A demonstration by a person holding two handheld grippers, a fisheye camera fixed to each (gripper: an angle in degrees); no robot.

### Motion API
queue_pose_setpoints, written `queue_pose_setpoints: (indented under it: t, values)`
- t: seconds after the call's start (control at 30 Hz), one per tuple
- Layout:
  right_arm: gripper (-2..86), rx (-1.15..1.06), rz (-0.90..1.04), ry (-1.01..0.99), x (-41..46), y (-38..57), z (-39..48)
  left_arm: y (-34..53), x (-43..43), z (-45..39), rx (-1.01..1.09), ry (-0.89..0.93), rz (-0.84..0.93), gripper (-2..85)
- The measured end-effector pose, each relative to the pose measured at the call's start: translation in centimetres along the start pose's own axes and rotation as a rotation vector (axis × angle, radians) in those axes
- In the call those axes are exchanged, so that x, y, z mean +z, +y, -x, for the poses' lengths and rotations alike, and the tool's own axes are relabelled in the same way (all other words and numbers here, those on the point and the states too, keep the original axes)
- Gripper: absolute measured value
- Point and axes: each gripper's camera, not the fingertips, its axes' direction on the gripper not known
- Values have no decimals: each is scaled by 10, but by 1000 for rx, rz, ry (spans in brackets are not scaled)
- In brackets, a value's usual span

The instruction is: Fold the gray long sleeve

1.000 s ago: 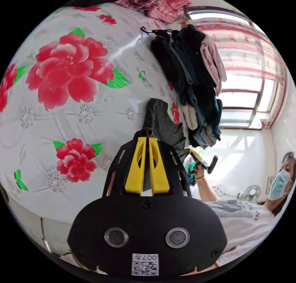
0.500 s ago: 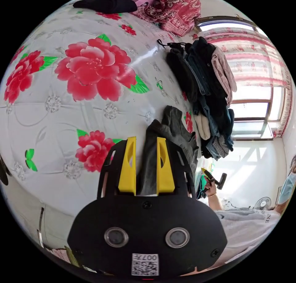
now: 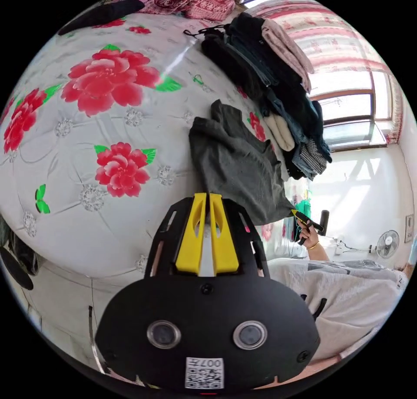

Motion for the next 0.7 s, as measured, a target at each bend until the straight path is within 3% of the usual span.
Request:
queue_pose_setpoints:
  t: [0.17,0.3,0.47,0.7]
  values:
    - [-2,-104,-122,-70,-54,38,7,44,-46,-14,161,16,-29,-9]
    - [-2,-6,20,-71,-29,84,-20,100,-46,24,36,63,2,-9]
    - [-2,67,-19,-168,-28,117,-29,139,-62,38,13,193,-41,-9]
    - [-2,62,-130,-355,-51,88,-28,73,-88,29,101,268,-51,-9]
